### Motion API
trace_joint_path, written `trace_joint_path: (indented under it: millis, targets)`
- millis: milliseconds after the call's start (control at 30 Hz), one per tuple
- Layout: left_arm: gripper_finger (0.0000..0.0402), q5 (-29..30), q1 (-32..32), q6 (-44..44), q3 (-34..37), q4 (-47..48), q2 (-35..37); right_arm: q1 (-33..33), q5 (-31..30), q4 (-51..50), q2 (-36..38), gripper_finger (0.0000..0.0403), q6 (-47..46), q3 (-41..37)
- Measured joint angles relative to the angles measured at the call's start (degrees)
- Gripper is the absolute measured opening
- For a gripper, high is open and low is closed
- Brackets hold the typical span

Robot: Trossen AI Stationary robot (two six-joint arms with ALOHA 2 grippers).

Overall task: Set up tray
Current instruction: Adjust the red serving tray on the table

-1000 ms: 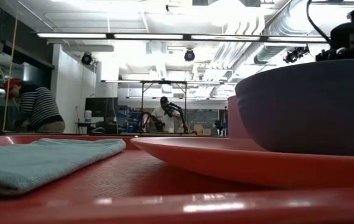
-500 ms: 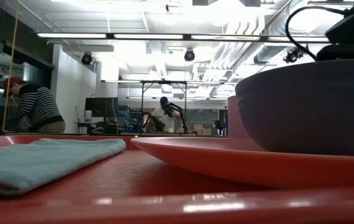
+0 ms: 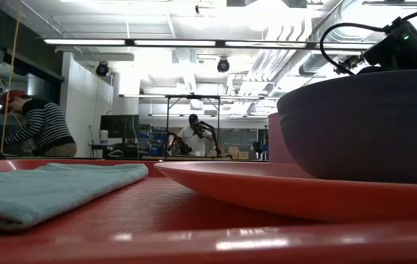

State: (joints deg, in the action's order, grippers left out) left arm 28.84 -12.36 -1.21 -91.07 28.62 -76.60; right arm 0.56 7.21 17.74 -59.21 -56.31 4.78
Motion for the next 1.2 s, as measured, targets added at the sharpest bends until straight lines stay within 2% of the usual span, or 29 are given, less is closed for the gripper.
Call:
trace_joint_path:
  millis: [233, 600, 867, 1000, 1200]
  targets:
    - [0.02, 0.0, 0.0, 0.2, 0.0, 0.0, 0.0, 1.8, 0.8, 4.6, -4.2, 0.0177, 0.9, 0.2]
    - [0.02, 0.1, 0.0, 0.2, 0.0, 0.2, 0.3, 1.8, 0.5, 2.6, -13.8, 0.0149, 5.4, 7.2]
    - [0.02, 0.1, 0.0, 0.2, 0.0, 0.2, 0.8, 1.8, -0.9, 2.2, -15.4, 0.0131, 3.9, 7.3]
    - [0.02, 0.1, 0.0, 0.2, 0.0, 0.3, 0.7, 1.8, -2.0, 1.8, -15.3, 0.0109, 2.8, 7.3]
    - [0.02, 0.1, 0.0, 0.2, 0.0, 0.3, 0.7, 1.8, -2.6, 1.8, -15.3, 0.0046, 2.0, 7.3]
